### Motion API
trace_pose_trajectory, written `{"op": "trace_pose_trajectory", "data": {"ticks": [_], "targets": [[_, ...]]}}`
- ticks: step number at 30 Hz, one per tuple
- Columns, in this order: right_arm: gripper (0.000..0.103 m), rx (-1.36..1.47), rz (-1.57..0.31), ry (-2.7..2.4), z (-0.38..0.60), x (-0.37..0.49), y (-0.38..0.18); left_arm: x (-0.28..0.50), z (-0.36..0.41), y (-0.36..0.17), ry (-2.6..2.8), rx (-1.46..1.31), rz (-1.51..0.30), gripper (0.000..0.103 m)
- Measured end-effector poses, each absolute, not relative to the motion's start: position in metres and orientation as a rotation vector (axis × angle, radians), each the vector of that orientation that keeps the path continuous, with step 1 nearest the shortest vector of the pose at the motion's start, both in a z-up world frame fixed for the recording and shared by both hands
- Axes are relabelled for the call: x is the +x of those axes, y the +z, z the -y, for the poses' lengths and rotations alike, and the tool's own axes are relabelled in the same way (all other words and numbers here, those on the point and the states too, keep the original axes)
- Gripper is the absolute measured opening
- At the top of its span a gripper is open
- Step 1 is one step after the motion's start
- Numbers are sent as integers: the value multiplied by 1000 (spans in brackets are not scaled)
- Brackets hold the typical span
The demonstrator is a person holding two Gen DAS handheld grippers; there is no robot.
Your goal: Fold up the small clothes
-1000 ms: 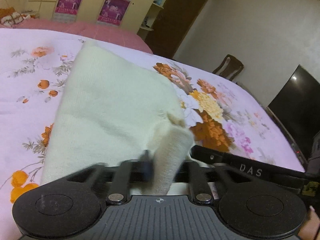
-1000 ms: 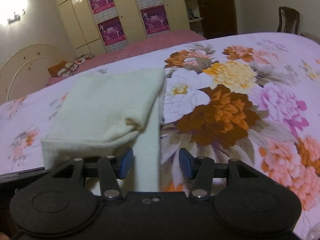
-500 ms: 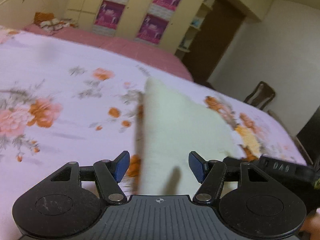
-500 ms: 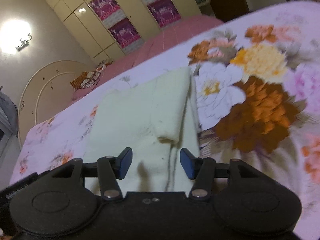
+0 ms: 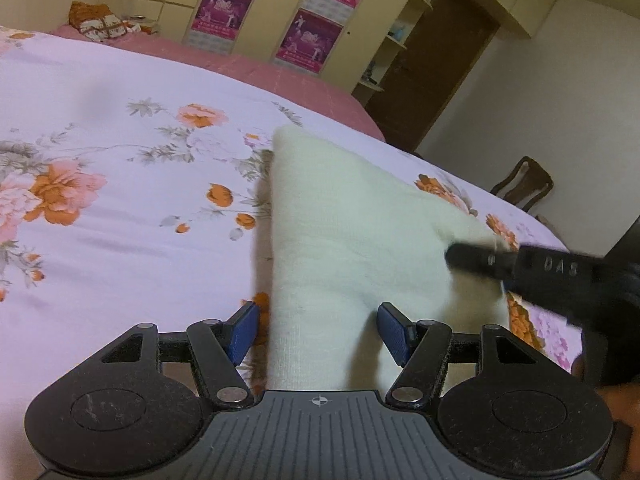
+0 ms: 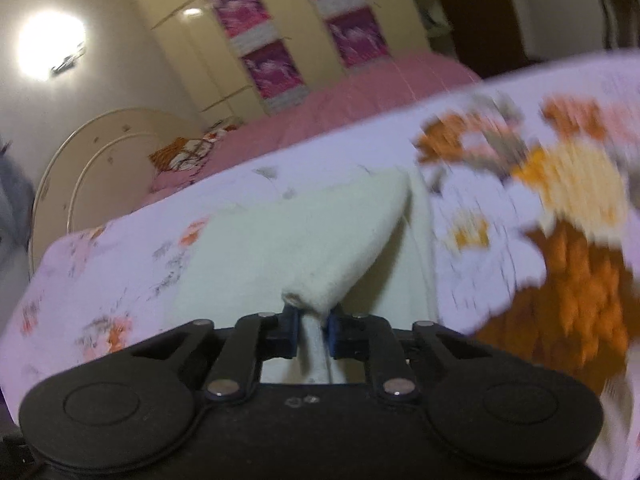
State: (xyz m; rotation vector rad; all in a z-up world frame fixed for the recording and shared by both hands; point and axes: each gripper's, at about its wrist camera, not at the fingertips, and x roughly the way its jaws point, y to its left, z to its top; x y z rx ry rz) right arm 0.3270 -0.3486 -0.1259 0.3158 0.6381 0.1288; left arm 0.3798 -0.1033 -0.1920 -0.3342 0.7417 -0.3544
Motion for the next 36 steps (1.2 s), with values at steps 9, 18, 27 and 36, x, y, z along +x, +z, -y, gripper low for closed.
{"op": "trace_pose_trajectory", "data": {"ticks": [9, 18, 27, 36], "targets": [[12, 223, -694, 6, 379, 329, -138, 379, 122, -198, -387, -311, -756, 64], [29, 419, -758, 77, 393, 298, -141, 384, 106, -185, -371, -342, -775, 64], [26, 436, -824, 94, 380, 260, -148, 380, 111, -192, -371, -286, -796, 64], [8, 425, -862, 147, 378, 249, -146, 376, 112, -189, -389, -262, -797, 64]]}}
